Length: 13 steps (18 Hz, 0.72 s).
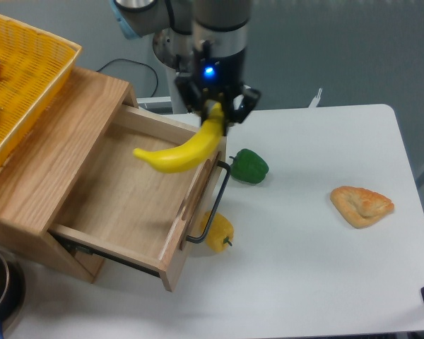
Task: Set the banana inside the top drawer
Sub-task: 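Carry the banana over the open wooden drawer, then lower the banana into the drawer until it rests on the bottom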
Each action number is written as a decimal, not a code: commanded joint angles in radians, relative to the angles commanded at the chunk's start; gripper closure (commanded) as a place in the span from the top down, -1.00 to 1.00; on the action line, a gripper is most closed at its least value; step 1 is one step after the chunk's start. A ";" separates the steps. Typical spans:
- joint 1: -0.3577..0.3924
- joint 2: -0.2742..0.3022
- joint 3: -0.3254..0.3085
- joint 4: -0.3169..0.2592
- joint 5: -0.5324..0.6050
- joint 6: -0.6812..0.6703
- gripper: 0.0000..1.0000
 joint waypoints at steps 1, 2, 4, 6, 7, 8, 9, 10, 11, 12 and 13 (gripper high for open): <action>-0.020 -0.009 0.000 0.002 0.006 -0.023 -0.71; -0.040 -0.015 0.000 0.009 0.014 -0.040 -0.71; -0.069 -0.031 -0.006 0.023 0.031 -0.066 -0.71; -0.084 -0.046 -0.009 0.023 0.031 -0.077 -0.71; -0.086 -0.051 -0.011 0.023 0.031 -0.085 -0.71; -0.091 -0.058 -0.012 0.023 0.031 -0.089 -0.71; -0.095 -0.063 -0.011 0.023 0.031 -0.098 -0.71; -0.095 -0.067 -0.011 0.023 0.031 -0.106 -0.71; -0.095 -0.071 -0.011 0.023 0.031 -0.114 -0.71; -0.095 -0.072 -0.011 0.023 0.031 -0.120 -0.71; -0.095 -0.077 -0.011 0.023 0.032 -0.126 -0.71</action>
